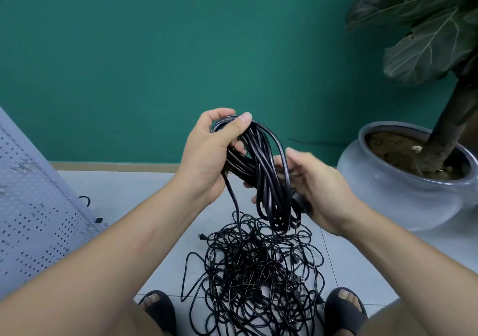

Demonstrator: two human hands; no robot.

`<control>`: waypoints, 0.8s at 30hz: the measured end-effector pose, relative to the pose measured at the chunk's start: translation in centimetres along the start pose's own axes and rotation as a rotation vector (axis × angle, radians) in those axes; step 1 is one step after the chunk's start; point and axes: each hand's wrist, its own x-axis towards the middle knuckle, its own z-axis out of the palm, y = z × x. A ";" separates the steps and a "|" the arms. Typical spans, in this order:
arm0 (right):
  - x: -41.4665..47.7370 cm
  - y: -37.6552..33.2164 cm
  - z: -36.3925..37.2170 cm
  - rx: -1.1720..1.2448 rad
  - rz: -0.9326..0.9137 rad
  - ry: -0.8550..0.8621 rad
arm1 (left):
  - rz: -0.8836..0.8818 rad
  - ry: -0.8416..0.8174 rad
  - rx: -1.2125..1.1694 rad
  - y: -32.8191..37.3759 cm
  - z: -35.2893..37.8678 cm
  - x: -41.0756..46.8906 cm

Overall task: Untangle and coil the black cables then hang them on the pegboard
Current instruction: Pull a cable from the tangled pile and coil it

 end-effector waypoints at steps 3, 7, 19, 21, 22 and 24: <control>-0.3 -0.1 0.5 -0.026 -0.001 -0.076 | 0.016 -0.009 -0.012 -0.3 0.4 -0.1; -0.1 1.1 1.8 -0.362 -0.086 -0.062 | 0.001 -0.061 0.006 -1.1 1.8 -0.9; 1.6 1.9 2.8 -0.638 -0.132 -0.008 | -0.093 -0.082 -0.079 0.0 2.4 -0.6; 1.6 2.2 2.7 -0.612 -0.128 0.019 | -0.097 -0.083 -0.084 0.0 2.2 -0.3; 1.5 2.3 2.7 -0.592 -0.116 0.026 | -0.095 -0.095 -0.082 0.0 2.2 -0.2; 1.4 2.6 2.6 -0.490 -0.088 0.030 | -0.073 -0.137 -0.017 0.0 2.0 0.0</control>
